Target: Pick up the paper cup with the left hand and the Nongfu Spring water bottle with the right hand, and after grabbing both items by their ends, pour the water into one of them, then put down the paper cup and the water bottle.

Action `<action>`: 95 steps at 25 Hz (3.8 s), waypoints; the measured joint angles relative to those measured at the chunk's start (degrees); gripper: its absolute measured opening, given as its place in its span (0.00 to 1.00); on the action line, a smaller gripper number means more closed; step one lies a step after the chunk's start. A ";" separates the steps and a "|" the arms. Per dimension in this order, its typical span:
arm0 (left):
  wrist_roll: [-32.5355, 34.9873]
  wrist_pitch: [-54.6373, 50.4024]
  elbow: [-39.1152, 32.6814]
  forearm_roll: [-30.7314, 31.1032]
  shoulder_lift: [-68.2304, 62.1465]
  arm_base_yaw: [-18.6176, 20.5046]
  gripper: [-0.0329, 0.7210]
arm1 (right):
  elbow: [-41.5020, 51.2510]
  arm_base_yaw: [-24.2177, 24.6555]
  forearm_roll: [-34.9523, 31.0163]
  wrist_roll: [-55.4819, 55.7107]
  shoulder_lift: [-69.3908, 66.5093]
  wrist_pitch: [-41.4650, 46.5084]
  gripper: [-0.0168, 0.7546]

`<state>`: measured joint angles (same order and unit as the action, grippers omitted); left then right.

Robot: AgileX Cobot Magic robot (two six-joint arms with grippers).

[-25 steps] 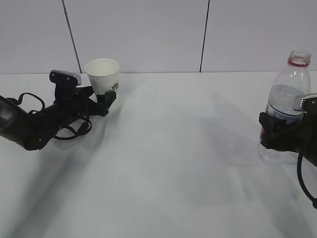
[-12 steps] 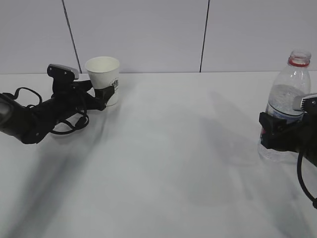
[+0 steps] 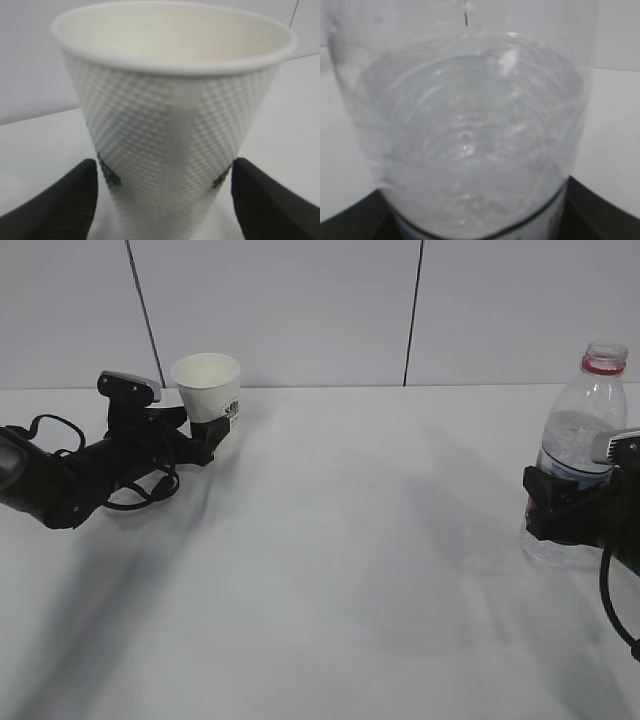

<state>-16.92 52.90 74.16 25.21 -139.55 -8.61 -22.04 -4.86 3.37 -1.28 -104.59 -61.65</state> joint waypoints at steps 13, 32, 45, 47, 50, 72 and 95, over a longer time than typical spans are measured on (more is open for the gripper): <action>-0.12 0.00 0.00 0.00 0.00 0.00 0.75 | 0.00 0.00 0.00 0.00 0.00 0.00 0.64; -0.12 -0.09 0.04 0.00 0.00 0.00 0.72 | 0.00 0.00 0.00 0.00 0.00 0.00 0.64; -0.12 2.28 -1.86 -0.22 0.00 0.00 0.72 | 0.00 0.00 -0.11 -0.04 0.00 0.00 0.64; -0.12 4.35 -3.19 -0.35 0.00 0.00 0.72 | 0.00 0.00 -0.11 -0.13 0.00 0.00 0.64; -0.12 6.37 -4.54 -0.79 0.00 0.00 0.72 | 0.00 0.00 -0.11 -0.13 0.00 0.00 0.64; -0.14 6.62 -14.80 -1.37 5.81 0.00 0.72 | 0.00 0.00 -0.11 -0.13 0.00 0.00 0.64; -0.14 5.20 -21.59 -1.37 11.65 0.00 0.71 | 0.00 0.00 -0.11 -0.13 0.00 0.00 0.64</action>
<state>-17.07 58.10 52.57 23.83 -127.90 -8.61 -22.04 -4.86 3.26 -1.40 -104.59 -61.65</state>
